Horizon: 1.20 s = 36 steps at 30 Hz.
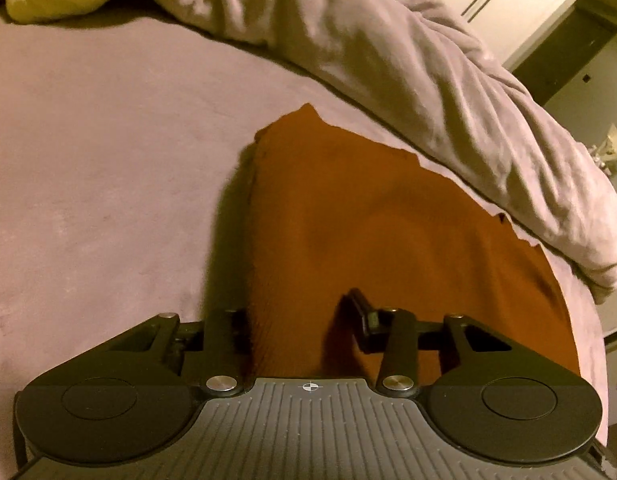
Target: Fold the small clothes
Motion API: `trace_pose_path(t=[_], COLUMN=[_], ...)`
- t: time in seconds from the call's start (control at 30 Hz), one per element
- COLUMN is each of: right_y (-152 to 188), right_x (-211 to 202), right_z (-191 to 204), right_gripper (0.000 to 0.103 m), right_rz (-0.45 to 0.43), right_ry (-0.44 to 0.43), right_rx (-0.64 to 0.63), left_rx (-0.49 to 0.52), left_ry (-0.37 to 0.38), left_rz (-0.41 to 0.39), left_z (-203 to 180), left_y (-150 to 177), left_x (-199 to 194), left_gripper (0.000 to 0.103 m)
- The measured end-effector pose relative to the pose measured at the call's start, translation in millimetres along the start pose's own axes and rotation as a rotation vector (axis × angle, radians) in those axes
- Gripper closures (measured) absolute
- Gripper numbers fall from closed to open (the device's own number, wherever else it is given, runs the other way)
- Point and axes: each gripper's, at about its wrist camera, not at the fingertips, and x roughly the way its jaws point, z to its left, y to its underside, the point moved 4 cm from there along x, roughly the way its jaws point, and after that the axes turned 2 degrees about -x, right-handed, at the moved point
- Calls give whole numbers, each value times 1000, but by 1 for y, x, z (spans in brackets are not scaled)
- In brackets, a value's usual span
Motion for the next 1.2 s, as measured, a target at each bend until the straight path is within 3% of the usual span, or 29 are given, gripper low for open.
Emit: trace_pose_path(t=[0.07, 0.17, 0.3, 0.5, 0.57, 0.63, 0.77, 0.93, 1.07, 1.2], right_y=[-7, -20, -32, -33, -22, -22, -33, -21, -15, -11], right_x=[2, 8, 23, 46, 63, 62, 36, -9, -31, -33], right_z=[6, 20, 49, 86, 92, 92, 70, 26, -6, -30], right_gripper=[84, 88, 92, 93, 94, 94, 94, 94, 94, 94], right_rz=[-22, -44, -63, -69, -10, -15, -43, -120, -134, -119], right_ry=[-11, -34, -79, -91, -55, -57, -94, -34, -32, 4], right_rx=[-5, -27, -73, -167, -234, -268, -146, -72, 38, 65], left_rx=[6, 1, -45, -26, -33, -26, 41, 134, 223, 290], left_ry=[13, 17, 12, 22, 40, 51, 76, 114, 125, 101], left_rz=[-3, -11, -5, -10, -23, -32, -48, -31, -1, 45], left_z=[-2, -7, -5, -14, -20, -32, -74, -156, -218, -249], left_y=[1, -2, -13, -20, -24, -27, -31, -23, 1, 42], left_x=[4, 8, 12, 1, -5, -13, -32, -37, -13, 30], left_gripper=[43, 43, 77, 83, 83, 83, 84, 84, 84, 81])
